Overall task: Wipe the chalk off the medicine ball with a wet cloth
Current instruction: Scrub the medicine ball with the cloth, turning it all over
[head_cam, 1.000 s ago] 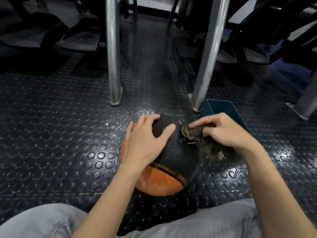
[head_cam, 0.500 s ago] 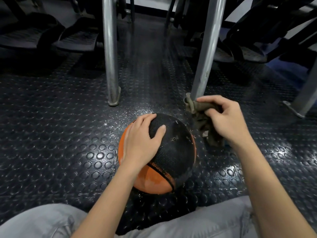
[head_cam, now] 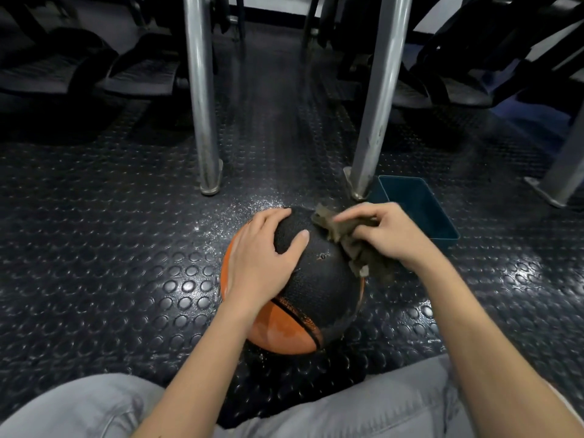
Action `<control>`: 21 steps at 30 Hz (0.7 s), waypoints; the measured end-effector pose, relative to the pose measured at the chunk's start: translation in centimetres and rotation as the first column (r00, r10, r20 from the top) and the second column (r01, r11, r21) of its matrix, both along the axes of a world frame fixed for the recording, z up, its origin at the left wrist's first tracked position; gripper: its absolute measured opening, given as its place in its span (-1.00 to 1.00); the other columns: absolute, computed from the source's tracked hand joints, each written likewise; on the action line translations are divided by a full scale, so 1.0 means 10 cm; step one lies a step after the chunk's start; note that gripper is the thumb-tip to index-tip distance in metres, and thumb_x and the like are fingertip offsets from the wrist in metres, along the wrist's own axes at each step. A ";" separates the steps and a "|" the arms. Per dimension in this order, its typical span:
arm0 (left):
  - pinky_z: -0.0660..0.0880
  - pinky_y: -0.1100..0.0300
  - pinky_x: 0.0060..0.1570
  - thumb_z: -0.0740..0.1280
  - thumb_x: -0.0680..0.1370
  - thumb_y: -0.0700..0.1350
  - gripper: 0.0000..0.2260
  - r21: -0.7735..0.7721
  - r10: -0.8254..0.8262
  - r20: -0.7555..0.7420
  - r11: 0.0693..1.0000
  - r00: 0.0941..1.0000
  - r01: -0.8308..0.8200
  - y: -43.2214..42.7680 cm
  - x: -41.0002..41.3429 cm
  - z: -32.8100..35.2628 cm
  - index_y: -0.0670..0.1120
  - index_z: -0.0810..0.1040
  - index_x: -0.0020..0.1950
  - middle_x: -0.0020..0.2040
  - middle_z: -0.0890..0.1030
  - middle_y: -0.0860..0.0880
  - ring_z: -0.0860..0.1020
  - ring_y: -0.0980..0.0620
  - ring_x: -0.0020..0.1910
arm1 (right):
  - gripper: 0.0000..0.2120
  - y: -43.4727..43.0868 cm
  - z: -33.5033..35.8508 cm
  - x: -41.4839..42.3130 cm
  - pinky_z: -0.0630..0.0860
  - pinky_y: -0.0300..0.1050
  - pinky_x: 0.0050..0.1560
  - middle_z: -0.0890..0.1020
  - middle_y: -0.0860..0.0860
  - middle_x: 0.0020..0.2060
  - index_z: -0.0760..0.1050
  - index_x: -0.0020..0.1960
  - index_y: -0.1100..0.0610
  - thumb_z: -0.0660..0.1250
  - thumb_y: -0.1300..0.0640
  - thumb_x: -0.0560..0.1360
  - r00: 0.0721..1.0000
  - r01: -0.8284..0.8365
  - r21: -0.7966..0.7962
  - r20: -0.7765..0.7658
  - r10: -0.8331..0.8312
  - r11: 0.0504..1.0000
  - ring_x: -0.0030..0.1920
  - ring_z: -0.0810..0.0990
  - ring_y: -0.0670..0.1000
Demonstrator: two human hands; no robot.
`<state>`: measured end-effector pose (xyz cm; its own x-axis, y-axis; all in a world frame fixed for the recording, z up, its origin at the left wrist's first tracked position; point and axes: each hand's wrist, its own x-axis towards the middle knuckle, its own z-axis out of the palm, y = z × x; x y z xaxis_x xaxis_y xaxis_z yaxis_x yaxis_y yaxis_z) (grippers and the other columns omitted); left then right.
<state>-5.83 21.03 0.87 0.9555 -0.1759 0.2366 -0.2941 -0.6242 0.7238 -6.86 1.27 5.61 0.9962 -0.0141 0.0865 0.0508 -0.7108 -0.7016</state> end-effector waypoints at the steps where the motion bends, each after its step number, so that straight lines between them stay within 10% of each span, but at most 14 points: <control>1: 0.27 0.14 0.30 0.18 0.50 0.26 -0.54 -0.001 -0.002 -0.010 1.000 1.000 0.002 0.00 0.00 0.01 0.09 0.46 0.32 0.29 0.43 0.18 0.39 0.11 0.28 | -0.57 -0.05 -0.06 0.04 0.46 -0.18 0.17 0.63 -0.04 0.02 0.63 -0.01 -0.04 0.23 0.43 0.42 0.996 0.072 -0.225 -0.029 -0.080 0.972 0.09 0.55 -0.02; 3: 0.26 0.14 0.29 0.22 0.52 0.24 -0.57 -0.007 0.005 -0.010 1.000 1.000 -0.005 0.00 0.00 0.00 0.09 0.45 0.33 0.29 0.43 0.19 0.39 0.11 0.28 | -0.60 -0.15 -0.06 0.03 0.44 -0.02 0.23 0.61 0.00 0.08 0.63 0.02 -0.03 0.20 0.39 0.44 0.968 0.247 -0.379 0.052 -0.246 0.892 0.16 0.51 0.06; 7: 0.31 0.12 0.28 0.16 0.44 0.26 -0.51 -0.035 0.024 -0.016 0.999 1.000 -0.025 0.02 0.02 -0.02 0.11 0.47 0.30 0.27 0.44 0.21 0.41 0.13 0.26 | -0.54 -0.02 0.18 -0.08 0.53 -0.21 0.05 0.66 -0.09 -0.13 0.61 -0.08 -0.07 0.24 0.48 0.40 0.972 0.064 0.265 0.202 -0.121 0.962 -0.09 0.61 -0.12; 10: 0.31 0.12 0.28 0.16 0.43 0.27 -0.50 -0.047 0.013 -0.039 0.999 0.999 -0.015 0.04 0.03 -0.01 0.11 0.46 0.31 0.28 0.43 0.21 0.41 0.14 0.27 | -0.54 0.05 0.01 0.00 0.48 -0.16 0.10 0.61 -0.06 -0.11 0.58 -0.15 -0.06 0.20 0.49 0.38 0.998 -0.034 -0.032 0.053 0.036 0.999 0.01 0.58 0.00; 13: 0.25 0.15 0.30 0.12 0.44 0.28 -0.47 -0.017 -0.017 -0.035 1.000 0.999 0.016 0.03 0.02 0.00 0.09 0.43 0.35 0.30 0.40 0.19 0.37 0.13 0.29 | -0.61 -0.11 -0.06 0.07 0.42 0.02 0.18 0.56 -0.02 -0.01 0.60 -0.11 -0.05 0.18 0.40 0.42 0.989 0.148 -0.445 0.043 -0.144 0.883 0.11 0.44 0.11; 18: 0.28 0.14 0.27 0.13 0.43 0.28 -0.48 -0.007 -0.015 -0.039 1.000 0.999 0.014 0.03 0.03 -0.01 0.11 0.43 0.33 0.29 0.41 0.21 0.39 0.13 0.28 | -0.55 -0.01 0.16 -0.05 0.45 -0.34 0.06 0.59 -0.16 -0.12 0.60 -0.07 -0.02 0.20 0.50 0.36 0.953 0.030 0.130 0.294 -0.068 0.991 -0.04 0.56 -0.15; 21: 0.28 0.14 0.28 0.16 0.46 0.28 -0.51 -0.018 -0.029 -0.049 0.999 0.998 0.028 0.04 0.04 0.01 0.12 0.44 0.33 0.29 0.40 0.23 0.39 0.14 0.28 | -0.58 0.03 -0.06 0.02 0.44 -0.12 0.17 0.58 -0.05 -0.03 0.60 -0.04 -0.01 0.20 0.45 0.40 0.999 0.029 -0.202 0.030 -0.023 0.979 0.09 0.50 -0.01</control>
